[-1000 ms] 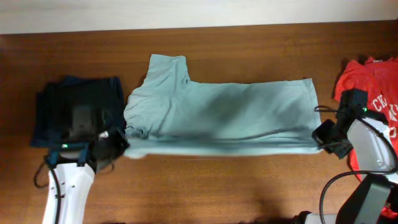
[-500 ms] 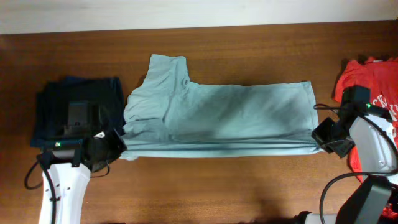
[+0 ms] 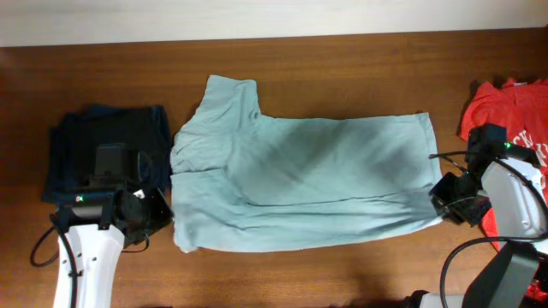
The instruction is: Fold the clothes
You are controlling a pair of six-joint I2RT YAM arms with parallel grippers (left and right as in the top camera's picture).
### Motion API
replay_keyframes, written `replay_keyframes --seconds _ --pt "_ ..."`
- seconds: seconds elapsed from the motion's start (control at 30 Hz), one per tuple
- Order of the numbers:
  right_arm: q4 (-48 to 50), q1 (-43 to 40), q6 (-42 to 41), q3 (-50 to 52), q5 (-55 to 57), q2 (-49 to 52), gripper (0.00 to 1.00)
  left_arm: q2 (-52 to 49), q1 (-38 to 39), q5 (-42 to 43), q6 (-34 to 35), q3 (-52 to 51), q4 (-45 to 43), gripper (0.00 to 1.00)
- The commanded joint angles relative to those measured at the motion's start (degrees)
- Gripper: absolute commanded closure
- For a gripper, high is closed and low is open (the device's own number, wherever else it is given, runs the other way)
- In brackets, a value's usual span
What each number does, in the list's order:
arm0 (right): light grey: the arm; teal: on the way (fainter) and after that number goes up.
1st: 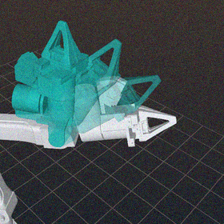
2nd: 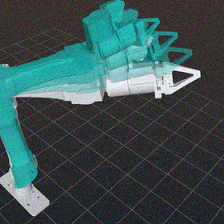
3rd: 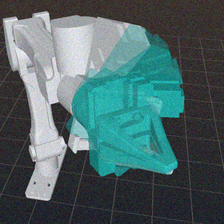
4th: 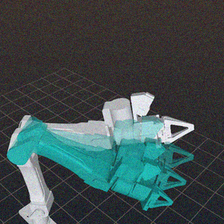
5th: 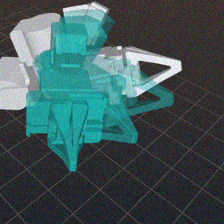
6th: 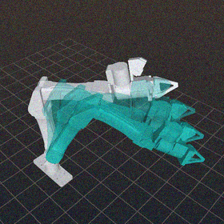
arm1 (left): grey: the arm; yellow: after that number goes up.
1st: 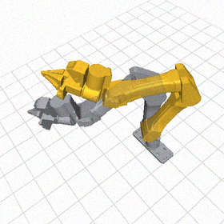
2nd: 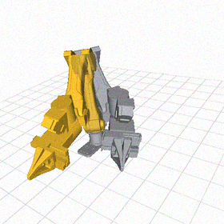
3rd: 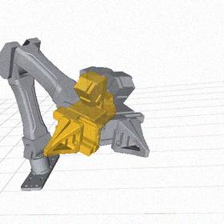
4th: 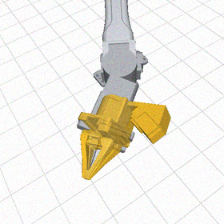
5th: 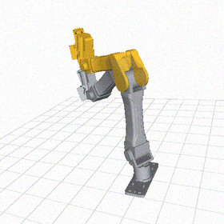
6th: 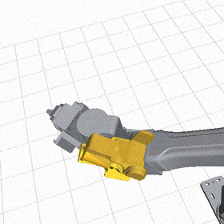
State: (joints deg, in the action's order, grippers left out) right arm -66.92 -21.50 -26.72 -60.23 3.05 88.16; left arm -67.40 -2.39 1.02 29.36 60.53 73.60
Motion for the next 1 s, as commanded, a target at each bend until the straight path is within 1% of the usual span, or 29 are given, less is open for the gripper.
replay_keyframes --seconds 0.0,0.07,0.1,0.2,0.27,0.33,0.37,0.4,0.43,0.47,0.53,0.63,0.73,0.77,0.8,0.87,0.97 --pt "-1.3 0.1 1.0 -0.8 1.9 -0.7 0.52 0.3 -0.4 -1.8 -0.8 0.4 0.5 0.62" --pt "-1.9 0.1 1.0 -0.8 2.0 -0.7 0.4 0.3 -0.4 -2.4 -0.8 0.4 0.0 0.62" --pt "-2.1 0.1 1.0 -0.8 2.1 -0.7 0.37 0.3 -0.4 -2.3 -0.8 0.4 -0.5 0.62" --pt "-2.0 0.1 1.0 -0.8 2.2 -0.7 0.32 0.3 -0.4 -2.3 -1.2 0.4 -2.2 0.61" --pt "-0.3 0.1 1.0 -0.9 1.8 -0.7 0.29 0.3 -0.4 -2.3 -3.5 0.4 -4.2 0.61" --pt "2.8 0.1 1.0 -0.9 -0.3 -0.7 0.25 0.3 -0.4 -1.0 -6.2 0.4 -7.2 0.58" --pt "4.4 0.1 1.7 -0.9 -2.3 -0.7 0.24 0.3 -0.4 0.4 -8.1 0.4 -8.9 0.56" --pt "6.7 0.1 4.6 -0.9 -6.2 -0.7 0.25 0.3 -0.4 2.0 -10.2 0.4 -11.0 0.54" --pt "9.0 0.1 8.0 -0.9 -11.0 -0.7 0.26 0.3 -0.4 3.9 -12.6 0.4 -13.2 0.52" --pt "10.7 0.1 10.7 -0.9 -15.3 -0.7 0.3 0.3 -0.4 5.9 -14.6 0.4 -15.5 0.51" --pt "12.6 0.2 14.2 -1.7 -22.7 -0.7 0.31 0.2 -0.4 10.1 -17.6 0.6 -20.1 0.49" --pt "12.0 0.7 14.7 -5.6 -24.1 -0.7 0.31 -2.1 -0.4 13.0 -19.1 3.2 -23.6 0.48" --pt "11.0 1.6 14.8 -11.3 -24.1 -0.7 0.3 -8.8 -0.4 16.1 -24.3 9.6 -23.6 0.45" --pt "11.0 1.8 15.0 -13.2 -24.0 -0.6 0.27 -11.6 -0.4 16.7 -26.0 12.2 -23.4 0.44" --pt "11.2 2.1 15.1 -15.4 -23.8 -0.4 0.25 -15.3 -0.4 16.9 -27.6 15.6 -23.0 0.44" --pt "11.2 2.5 15.1 -20.0 -23.8 0.7 0.25 -21.7 -0.3 16.9 -30.5 21.7 -22.3 0.42" --pt "11.5 2.5 15.1 -25.0 -23.8 3.0 0.22 -31.7 0.7 16.9 -34.1 31.2 -22.2 0.37"
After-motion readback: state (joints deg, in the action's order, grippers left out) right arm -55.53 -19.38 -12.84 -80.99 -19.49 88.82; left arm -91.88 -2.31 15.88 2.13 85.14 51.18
